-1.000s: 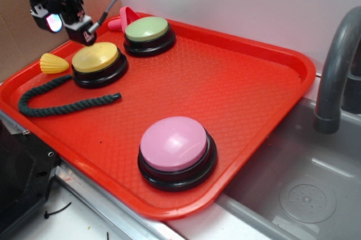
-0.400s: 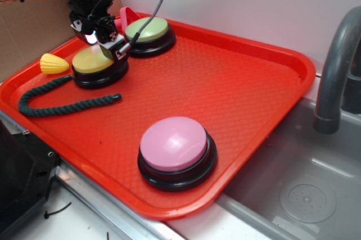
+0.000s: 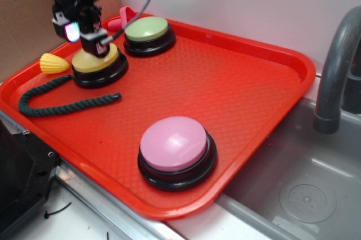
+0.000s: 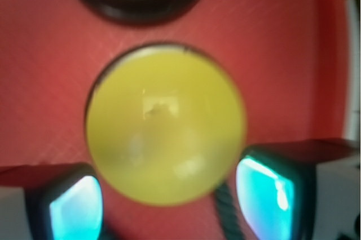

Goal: Push the yellow button.

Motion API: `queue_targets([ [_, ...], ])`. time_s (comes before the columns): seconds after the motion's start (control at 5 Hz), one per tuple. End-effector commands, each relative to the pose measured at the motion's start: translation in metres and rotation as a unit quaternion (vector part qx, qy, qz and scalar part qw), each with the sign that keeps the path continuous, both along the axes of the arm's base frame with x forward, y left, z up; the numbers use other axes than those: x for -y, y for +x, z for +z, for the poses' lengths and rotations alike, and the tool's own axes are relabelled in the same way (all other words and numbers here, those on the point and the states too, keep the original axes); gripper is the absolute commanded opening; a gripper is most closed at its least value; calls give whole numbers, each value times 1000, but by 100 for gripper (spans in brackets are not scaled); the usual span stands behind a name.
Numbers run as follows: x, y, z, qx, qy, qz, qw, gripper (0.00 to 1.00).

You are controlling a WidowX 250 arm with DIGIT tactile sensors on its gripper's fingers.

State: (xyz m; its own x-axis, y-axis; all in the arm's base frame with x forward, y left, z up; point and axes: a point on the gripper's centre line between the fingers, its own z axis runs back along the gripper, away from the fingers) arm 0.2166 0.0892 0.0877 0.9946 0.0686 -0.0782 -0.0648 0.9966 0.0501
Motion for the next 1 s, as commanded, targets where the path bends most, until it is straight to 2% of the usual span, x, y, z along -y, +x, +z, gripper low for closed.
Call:
queue_targets([
  [0.0, -8, 8, 36, 31, 39, -2, 999, 100],
  [0.4, -3, 5, 53, 40, 47, 3, 998, 100],
  [0.8, -1, 4, 63, 32, 31, -4, 999, 100],
])
